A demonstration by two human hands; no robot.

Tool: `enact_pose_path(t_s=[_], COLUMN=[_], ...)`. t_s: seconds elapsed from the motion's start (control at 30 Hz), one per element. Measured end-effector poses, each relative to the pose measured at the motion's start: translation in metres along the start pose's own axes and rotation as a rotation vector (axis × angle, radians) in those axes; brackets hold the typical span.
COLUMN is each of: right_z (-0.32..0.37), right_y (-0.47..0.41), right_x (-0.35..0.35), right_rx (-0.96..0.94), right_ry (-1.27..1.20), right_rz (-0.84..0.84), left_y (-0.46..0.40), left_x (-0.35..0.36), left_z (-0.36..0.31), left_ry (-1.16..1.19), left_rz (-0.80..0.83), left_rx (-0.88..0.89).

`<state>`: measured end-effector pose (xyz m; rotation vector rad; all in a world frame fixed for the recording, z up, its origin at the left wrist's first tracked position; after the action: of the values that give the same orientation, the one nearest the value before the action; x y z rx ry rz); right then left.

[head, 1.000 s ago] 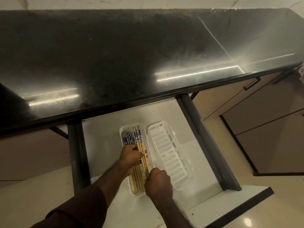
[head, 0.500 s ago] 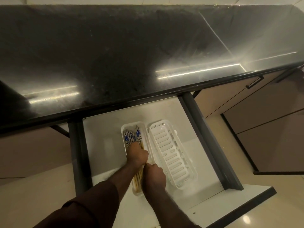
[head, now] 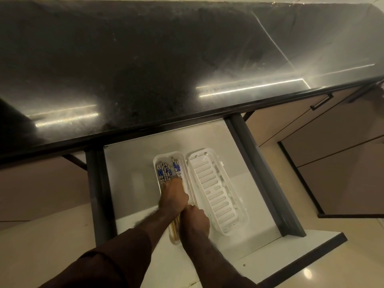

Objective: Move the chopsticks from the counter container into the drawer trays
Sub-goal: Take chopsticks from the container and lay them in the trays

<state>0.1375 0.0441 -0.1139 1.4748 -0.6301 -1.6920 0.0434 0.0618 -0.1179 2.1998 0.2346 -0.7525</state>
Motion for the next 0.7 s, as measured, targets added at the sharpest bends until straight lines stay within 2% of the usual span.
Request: enact_pose_path(t_s=[0.13, 0.33, 0.53, 0.7], right_z=[0.0, -0.008, -0.007, -0.005], right_y=[0.001, 0.002, 0.003, 0.005], right_x=[0.001, 0.004, 0.006, 0.004], right_rx=[-0.03, -0.013, -0.05, -0.082], right_ry=[0.014, -0.108, -0.03, 0.038], right_rz=[0.0, 0.003, -0.009, -0.019], left_y=[-0.003, -0.009, -0.013, -0.014], left_x=[0.001, 0.008, 0.009, 0.011], left_z=[0.003, 0.006, 0.005, 0.009], left_ry=[-0.072, -0.193, -0.268, -0.265], left_rz=[0.021, 0.026, 0.138, 0.144], left_rx=[-0.012, -0.005, 0.028, 0.047])
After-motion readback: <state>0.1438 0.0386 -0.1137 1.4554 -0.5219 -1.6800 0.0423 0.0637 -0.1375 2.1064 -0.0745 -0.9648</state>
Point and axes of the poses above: each hand's wrist, its own y-axis away from the middle knuckle, its own x-axis out of the palm, z = x × y, the point moved 3 cm from there along -y, towards the middle knuckle, and after that the axes turned 13 degrees about z, right-handed, at the moved point
